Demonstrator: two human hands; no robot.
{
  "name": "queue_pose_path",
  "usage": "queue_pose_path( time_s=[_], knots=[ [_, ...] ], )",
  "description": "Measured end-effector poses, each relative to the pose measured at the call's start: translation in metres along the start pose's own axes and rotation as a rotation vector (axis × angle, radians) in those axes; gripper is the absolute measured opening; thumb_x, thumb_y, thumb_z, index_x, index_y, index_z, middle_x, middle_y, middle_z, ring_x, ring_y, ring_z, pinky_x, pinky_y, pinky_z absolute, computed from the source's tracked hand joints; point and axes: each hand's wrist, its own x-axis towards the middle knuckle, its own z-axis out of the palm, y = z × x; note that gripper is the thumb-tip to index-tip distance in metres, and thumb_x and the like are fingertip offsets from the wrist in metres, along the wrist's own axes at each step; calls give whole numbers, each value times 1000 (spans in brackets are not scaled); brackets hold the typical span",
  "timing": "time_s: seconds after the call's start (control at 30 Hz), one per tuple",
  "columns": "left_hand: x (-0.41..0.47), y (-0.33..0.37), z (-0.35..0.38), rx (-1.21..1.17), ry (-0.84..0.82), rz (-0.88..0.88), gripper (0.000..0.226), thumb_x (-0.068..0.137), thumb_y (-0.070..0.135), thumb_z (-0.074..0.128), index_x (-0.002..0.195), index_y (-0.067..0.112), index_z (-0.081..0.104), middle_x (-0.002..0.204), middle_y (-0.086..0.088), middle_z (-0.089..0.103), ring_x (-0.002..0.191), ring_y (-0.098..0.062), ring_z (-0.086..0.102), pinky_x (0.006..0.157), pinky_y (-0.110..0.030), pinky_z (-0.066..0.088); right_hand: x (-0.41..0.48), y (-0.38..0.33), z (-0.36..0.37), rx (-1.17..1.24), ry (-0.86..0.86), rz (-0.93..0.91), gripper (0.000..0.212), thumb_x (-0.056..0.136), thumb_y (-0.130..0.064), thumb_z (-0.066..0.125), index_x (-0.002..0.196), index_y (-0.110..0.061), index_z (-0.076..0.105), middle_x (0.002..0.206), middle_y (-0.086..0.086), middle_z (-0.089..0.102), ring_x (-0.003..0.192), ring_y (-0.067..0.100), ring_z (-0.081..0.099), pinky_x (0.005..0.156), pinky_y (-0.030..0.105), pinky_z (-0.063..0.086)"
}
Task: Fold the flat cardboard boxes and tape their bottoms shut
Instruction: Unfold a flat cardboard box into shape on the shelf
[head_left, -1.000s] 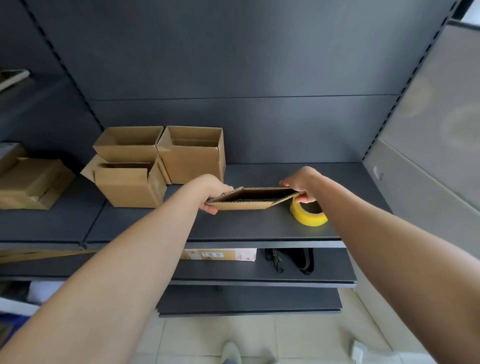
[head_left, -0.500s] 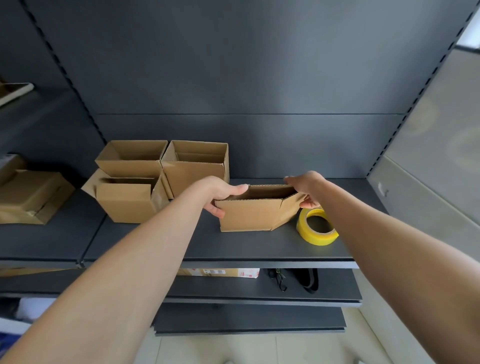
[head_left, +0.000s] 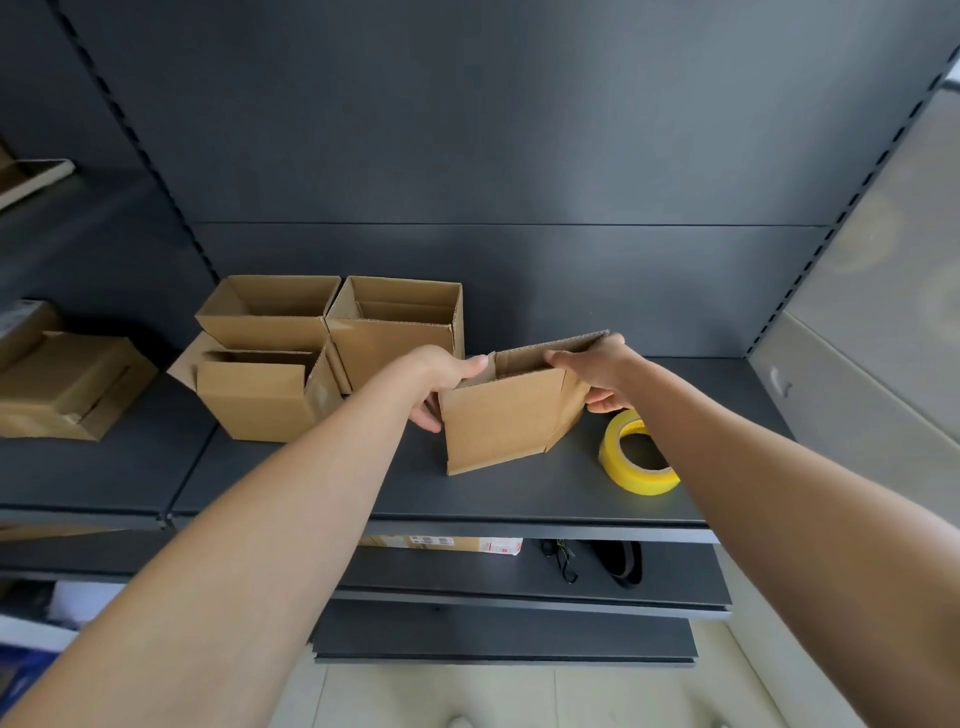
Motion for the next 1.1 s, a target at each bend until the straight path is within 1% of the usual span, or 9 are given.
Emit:
queue_pose_path(
  time_s=[0.13,0.27,0.43,0.57,0.67,0.77,0.87,1.03,1.1],
  knots=[
    [0,2,2,-11,37,11,74,86,62,51,135,7,42,130,-16,55,103,-31,64,86,-37,55,0,-1,-2,-33,-25,-11,85,79,-44,75,142,-14,26,134,12,48,111,31,57,81,38,53],
    [-3,6,3,-100,28,20,68,88,54,54,136,7,42,133,-15,52,109,-34,61,82,-37,55,1,0,-4,-58,-48,-24,82,79,-41,76,141,-16,29,135,11,48,111,31,57,78,38,52],
    [-1,7,4,-213,70,36,57,94,45,51,136,8,40,136,-15,48,113,-37,57,82,-39,55,2,-2,-10,-179,-118,-72,71,84,-23,73,142,-15,33,136,12,48,113,30,56,90,39,53],
    [3,6,0,-404,80,24,43,97,34,50,129,6,43,129,-18,51,110,-38,58,85,-47,56,1,-5,-12,-320,-166,-113,66,87,-13,69,143,-13,34,132,13,50,112,28,56,92,40,53],
    [4,5,0,-467,98,16,43,98,33,50,130,6,42,128,-18,50,110,-39,57,84,-47,56,2,-7,-12,-356,-189,-133,63,87,-7,68,141,-14,38,128,13,53,111,27,56,93,39,53],
    [3,5,1,-481,110,34,45,97,31,51,133,6,41,133,-17,47,114,-38,54,84,-45,56,2,-6,-12,-347,-195,-140,61,86,-2,67,140,-14,40,126,14,55,110,28,58,92,38,53],
    [3,5,-1,-464,89,79,46,94,18,59,134,5,43,138,-16,45,120,-38,51,82,-43,55,5,-5,-10,-337,-196,-142,60,85,2,66,138,-13,42,121,13,58,107,27,60,88,37,55],
    [1,6,-1,-404,50,101,28,86,2,66,112,3,55,124,-16,55,112,-30,58,84,-37,55,6,-4,-11,-294,-198,-135,54,85,1,65,134,-11,46,116,13,60,102,25,61,78,33,55],
    [1,9,1,-371,68,117,29,85,0,67,111,1,56,121,-15,55,112,-29,57,85,-36,55,4,-5,-11,-314,-210,-145,57,85,5,63,136,-12,44,118,13,59,101,24,61,79,32,55]
  ],
)
